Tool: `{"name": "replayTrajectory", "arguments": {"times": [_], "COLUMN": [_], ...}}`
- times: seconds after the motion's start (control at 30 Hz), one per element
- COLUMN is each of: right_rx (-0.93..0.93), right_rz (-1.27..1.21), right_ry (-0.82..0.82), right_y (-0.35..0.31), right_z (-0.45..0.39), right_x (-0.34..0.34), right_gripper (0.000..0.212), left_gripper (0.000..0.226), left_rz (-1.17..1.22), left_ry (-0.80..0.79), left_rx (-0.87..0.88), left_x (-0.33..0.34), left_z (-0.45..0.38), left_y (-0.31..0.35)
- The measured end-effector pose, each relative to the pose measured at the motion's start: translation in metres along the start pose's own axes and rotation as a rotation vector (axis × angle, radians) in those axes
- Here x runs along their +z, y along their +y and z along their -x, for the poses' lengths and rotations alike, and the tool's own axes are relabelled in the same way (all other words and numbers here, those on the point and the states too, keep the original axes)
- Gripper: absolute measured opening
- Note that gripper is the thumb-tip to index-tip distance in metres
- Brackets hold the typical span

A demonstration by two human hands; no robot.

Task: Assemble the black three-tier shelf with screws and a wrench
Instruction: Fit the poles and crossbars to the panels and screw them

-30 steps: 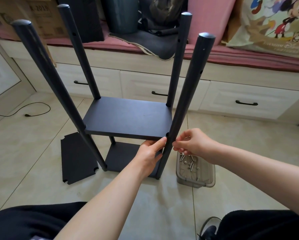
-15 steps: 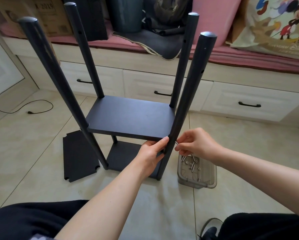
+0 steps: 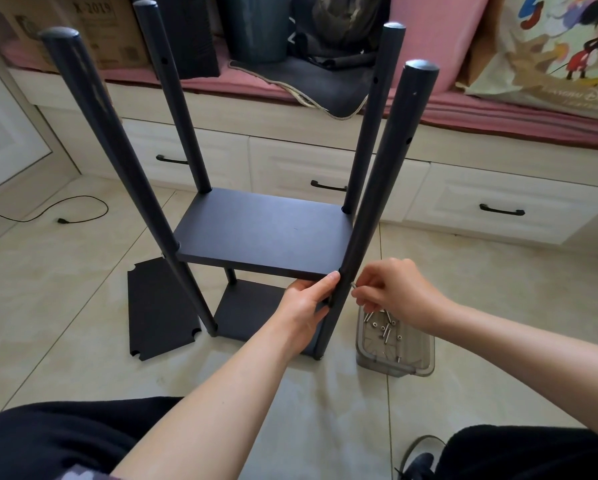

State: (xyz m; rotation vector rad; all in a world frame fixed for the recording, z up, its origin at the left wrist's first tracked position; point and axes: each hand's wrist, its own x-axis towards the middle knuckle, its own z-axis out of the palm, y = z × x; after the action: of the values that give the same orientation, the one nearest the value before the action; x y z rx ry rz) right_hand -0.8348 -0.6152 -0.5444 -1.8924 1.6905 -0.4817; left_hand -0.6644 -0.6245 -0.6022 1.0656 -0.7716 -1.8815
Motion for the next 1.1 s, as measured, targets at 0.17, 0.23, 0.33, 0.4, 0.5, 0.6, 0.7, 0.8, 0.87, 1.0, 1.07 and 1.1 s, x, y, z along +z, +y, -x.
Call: {"name": "replayTrajectory", "arguments": {"times": [0.17, 0.23, 0.33, 0.4, 0.5, 0.6, 0.7, 0.8, 0.87, 1.0, 1.07, 1.1], "right_rx": [-0.012, -0.022, -0.032, -0.043, -0.062, -0.075, -0.086, -0.058, -0.046, -0.053, -0.056, -0.059], "right_rz": [0.080, 0.088, 0.063, 0.066, 0.091, 0.118, 0.104, 0.057, 0.038, 0.075, 0.081, 0.083], "right_ry": [0.011, 0.019, 0.034, 0.043, 0.062, 0.064, 0.028, -0.018, -0.033, -0.073, -0.081, -0.085], "right_y": [-0.0018, -0.0027, -0.0027, -0.0024, -0.0008, -0.0003, -0.0015, -0.0013, -0.0006, -0.0004, -0.0007, -0.0009], "right_z": [0.0015, 0.0014, 0.0012, 0.0016, 0.0013, 0.0011, 0.0007, -0.0015, -0.0020, -0.0019, -0.0023, -0.0023], "right_x": [0.0006, 0.0005, 0.0005, 0.0010, -0.0012, -0.0040, -0.0024, -0.0017, -0.0023, -0.0049, -0.0071, -0.0081], "right_gripper": [0.030, 0.031, 0.030, 0.029, 0.026, 0.024, 0.028, 0.024, 0.023, 0.019, 0.021, 0.022], "left_gripper": [0.038, 0.039, 0.039, 0.039, 0.040, 0.038, 0.036, 0.032, 0.037, 0.043, 0.042, 0.042], "left_rz": [0.000, 0.003, -0.004, -0.009, 0.006, 0.019, 0.047, 0.061, 0.069, 0.070, 0.051, 0.042], "left_ry": [-0.014, -0.015, -0.027, -0.034, -0.033, -0.022, 0.008, 0.021, 0.015, -0.002, -0.011, -0.012], "left_rx": [0.008, 0.007, 0.008, 0.007, -0.003, -0.007, -0.011, -0.013, -0.011, 0.010, 0.020, 0.021], "left_x": [-0.0001, 0.0001, -0.0004, -0.0012, -0.0014, -0.0002, 0.0018, 0.0026, 0.0031, 0.0046, 0.0046, 0.0044], "left_z": [0.0005, 0.0008, 0.0011, 0.0009, -0.0003, -0.0013, -0.0015, -0.0008, 0.0000, -0.0005, -0.0014, -0.0016], "left_y": [0.0006, 0.0008, 0.0010, 0.0014, 0.0014, 0.0013, 0.0006, -0.0005, -0.0008, 0.0008, 0.0016, 0.0015]}}
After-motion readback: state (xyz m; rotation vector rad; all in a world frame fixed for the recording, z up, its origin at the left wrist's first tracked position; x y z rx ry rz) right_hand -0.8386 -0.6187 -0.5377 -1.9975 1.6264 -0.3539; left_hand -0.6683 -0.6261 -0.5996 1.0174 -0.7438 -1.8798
